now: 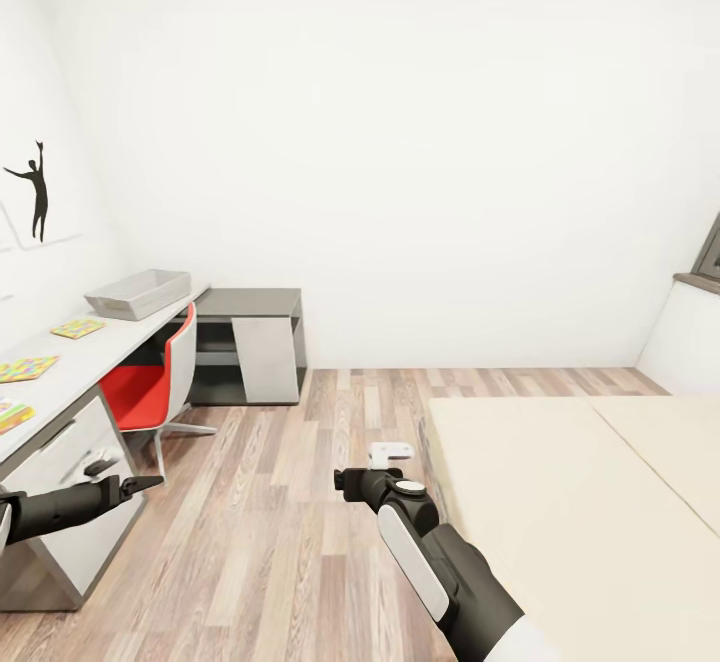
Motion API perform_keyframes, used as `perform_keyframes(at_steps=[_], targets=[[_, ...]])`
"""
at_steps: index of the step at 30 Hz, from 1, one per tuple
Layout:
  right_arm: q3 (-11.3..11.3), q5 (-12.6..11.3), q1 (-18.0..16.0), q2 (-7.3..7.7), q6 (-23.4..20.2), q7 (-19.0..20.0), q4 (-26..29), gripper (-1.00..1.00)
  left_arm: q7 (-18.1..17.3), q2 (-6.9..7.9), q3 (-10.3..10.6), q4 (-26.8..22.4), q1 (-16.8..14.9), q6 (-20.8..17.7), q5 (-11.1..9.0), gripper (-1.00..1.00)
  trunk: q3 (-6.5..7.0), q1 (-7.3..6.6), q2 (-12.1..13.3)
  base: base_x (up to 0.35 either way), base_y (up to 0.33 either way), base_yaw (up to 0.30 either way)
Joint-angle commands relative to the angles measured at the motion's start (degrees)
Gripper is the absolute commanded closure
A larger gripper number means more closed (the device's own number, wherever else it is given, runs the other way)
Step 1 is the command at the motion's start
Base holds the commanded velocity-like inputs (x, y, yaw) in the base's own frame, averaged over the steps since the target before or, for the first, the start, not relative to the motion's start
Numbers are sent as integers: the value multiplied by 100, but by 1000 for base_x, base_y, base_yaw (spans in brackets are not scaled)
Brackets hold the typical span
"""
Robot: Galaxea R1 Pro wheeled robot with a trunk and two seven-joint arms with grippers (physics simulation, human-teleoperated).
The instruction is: Put all the toys in the child's room - the three board games (two on the bed and one on the table), the two jigsaw puzzles on the table, and the tennis ball on the table - inside the toy box on the table in the child's room.
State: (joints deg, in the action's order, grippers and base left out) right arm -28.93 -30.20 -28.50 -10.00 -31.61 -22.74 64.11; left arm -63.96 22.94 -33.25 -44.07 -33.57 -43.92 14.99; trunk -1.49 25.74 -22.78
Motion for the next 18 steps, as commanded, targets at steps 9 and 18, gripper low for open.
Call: perform_keyframes(at_steps=[9, 18], targets=[[-7, -57, -7, 0, -10, -55, 9, -100, -55, -9, -24, -6, -10, -46, 57, -100, -14, 4, -14, 0, -264, 0], [-7, -57, -7, 0, -5, -55, 13, -100, -55, -12, -24, -6, -10, -47, 57, -100, -14, 4, -14, 0, -294, 0]])
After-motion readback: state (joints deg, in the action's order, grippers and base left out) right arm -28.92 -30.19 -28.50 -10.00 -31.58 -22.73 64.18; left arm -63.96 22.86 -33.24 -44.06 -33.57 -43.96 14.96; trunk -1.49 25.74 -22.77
